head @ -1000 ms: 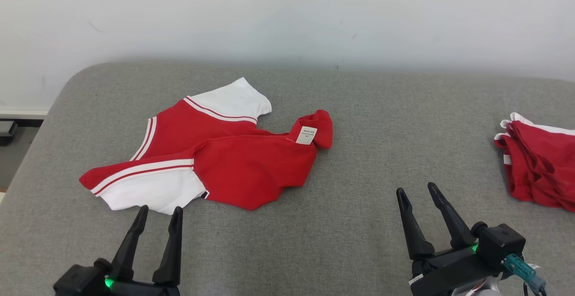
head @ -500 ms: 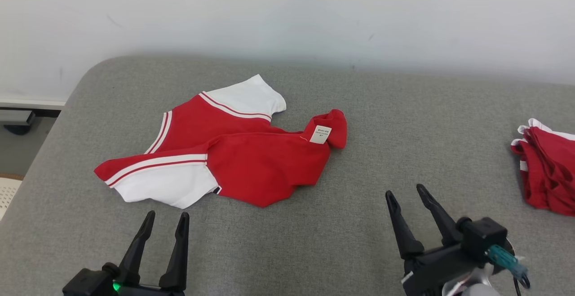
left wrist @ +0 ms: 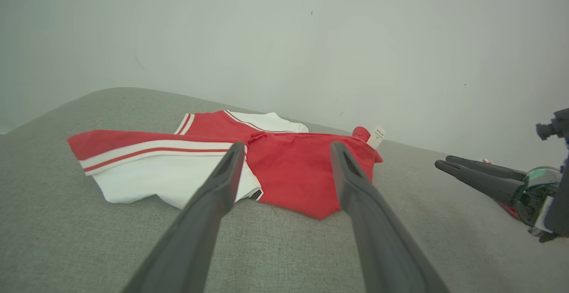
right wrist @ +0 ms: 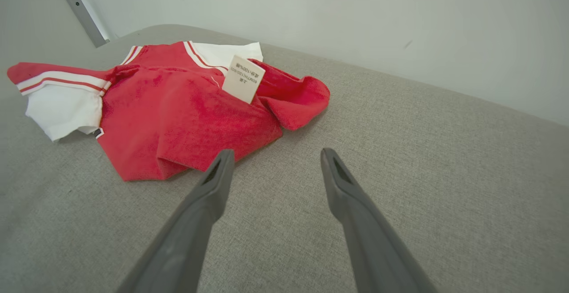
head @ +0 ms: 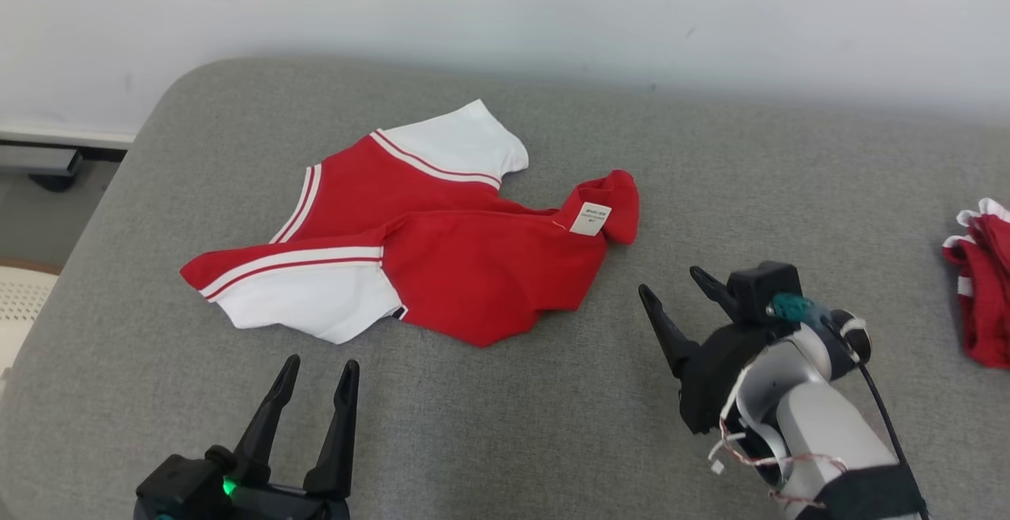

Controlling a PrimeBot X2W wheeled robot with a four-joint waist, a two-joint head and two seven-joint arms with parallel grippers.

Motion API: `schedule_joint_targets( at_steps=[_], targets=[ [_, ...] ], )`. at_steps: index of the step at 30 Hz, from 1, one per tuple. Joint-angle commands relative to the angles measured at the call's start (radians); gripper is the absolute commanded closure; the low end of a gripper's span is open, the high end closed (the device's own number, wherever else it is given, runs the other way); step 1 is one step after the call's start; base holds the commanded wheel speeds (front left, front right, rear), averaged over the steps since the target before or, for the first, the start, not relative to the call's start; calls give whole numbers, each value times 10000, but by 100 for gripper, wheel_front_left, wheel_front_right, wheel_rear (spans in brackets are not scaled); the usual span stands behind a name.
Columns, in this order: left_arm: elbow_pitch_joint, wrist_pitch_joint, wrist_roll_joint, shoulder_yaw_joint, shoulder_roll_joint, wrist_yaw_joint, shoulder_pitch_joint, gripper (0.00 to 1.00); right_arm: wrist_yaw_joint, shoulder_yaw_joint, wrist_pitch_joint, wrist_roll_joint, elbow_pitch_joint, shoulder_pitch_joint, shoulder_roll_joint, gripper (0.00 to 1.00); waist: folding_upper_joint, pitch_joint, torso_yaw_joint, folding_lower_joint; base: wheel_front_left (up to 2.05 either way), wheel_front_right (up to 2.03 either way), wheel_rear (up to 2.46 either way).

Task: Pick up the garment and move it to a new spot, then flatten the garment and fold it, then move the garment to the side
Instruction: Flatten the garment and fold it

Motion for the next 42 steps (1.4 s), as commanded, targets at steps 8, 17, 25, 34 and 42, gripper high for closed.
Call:
schedule_joint_targets(
  at_steps=[8,17,25,34,42],
  targets=[
    [39,-51,-100,-185,-14,11,-338,0,-8,-31,691,335,1777,-1695,-44,0,0,602,542,-1,0,0,0],
    [-1,-51,-188,-277,-60,10,-692,0,-8,283,1388,1463,3523,-3014,-48,0,0,1180,966,-1,0,0,0],
    [54,-51,-201,-299,-160,9,-854,0,-6,-627,521,716,4769,-3950,-209,0,0,1501,1307,-1,0,0,0],
    [25,-51,-164,-257,-226,9,-965,0,-6,-979,72,403,5760,-4660,-82,100,0,1682,1530,-1,0,0,0],
    [85,-51,-130,-204,-273,9,-1009,0,-8,-1252,-393,174,6142,-4983,-377,100,0,1657,1585,-1,0,0,0]
  ],
)
